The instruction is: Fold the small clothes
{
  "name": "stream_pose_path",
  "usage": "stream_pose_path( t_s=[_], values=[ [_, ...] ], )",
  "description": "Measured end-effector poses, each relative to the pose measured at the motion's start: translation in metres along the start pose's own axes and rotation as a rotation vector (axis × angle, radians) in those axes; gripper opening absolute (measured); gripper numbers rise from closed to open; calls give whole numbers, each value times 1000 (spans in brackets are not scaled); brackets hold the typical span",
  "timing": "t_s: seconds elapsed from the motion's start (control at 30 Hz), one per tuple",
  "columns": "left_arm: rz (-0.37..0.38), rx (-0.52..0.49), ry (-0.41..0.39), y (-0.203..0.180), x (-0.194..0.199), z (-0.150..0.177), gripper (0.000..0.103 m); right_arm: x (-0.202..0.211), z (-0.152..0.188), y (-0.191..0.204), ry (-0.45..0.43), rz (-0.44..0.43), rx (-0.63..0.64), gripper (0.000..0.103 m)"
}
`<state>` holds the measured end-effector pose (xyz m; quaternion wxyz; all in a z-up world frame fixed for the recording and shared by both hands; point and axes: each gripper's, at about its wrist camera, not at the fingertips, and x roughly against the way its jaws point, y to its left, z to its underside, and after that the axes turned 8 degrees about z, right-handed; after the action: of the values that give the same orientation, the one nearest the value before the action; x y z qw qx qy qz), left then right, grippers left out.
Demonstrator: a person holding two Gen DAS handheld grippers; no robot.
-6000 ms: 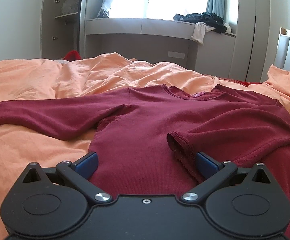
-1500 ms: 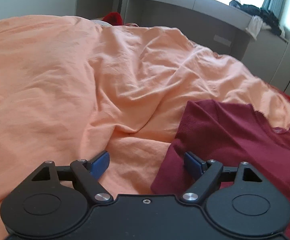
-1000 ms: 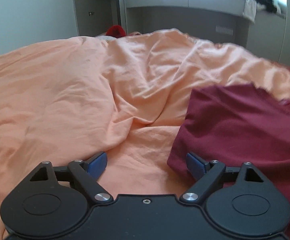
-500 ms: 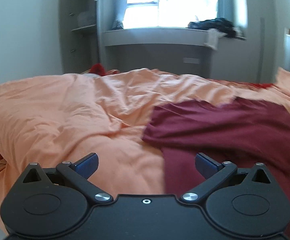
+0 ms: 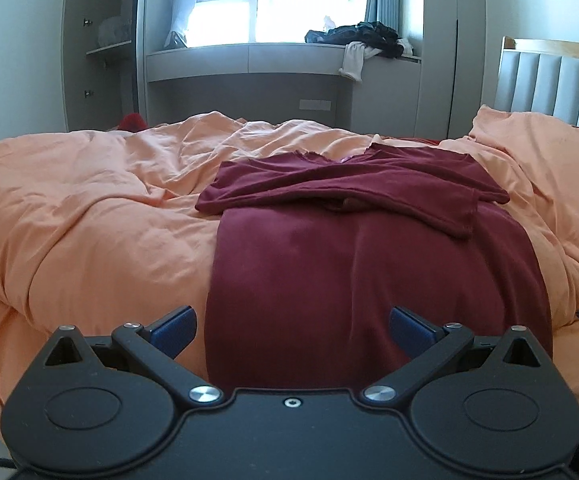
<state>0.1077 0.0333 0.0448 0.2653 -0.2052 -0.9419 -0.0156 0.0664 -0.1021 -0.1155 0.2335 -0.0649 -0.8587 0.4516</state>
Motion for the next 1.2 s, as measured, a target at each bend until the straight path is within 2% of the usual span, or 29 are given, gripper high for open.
stream_pose_path(
  t_s=[0.13,0.3,0.4,0.47,0.57,0.63,0.83,0.93,1.13,1.2],
  values=[
    [-5,20,4,3,-1,1,102,-17,-1,20,-17,77,96,103],
    [-1,35,13,6,-1,2,102,-29,-3,28,-26,131,121,103],
    [-2,30,20,8,-2,3,102,-23,1,30,-61,225,152,103],
    [-2,30,29,8,-3,5,102,-26,5,30,-47,212,165,103],
    [-2,35,37,9,-5,7,102,-34,10,33,9,134,180,103],
    [2,37,40,9,-6,8,102,-39,10,35,8,137,185,103],
    [6,43,52,8,-9,9,102,-55,10,38,-27,223,193,102],
    [7,37,49,8,-8,9,103,-52,14,44,-96,298,240,102],
    [-2,19,55,6,-10,12,103,-47,19,51,-170,264,316,66],
    [-2,9,58,5,-11,13,102,-35,19,55,-170,231,323,37]
  ],
)
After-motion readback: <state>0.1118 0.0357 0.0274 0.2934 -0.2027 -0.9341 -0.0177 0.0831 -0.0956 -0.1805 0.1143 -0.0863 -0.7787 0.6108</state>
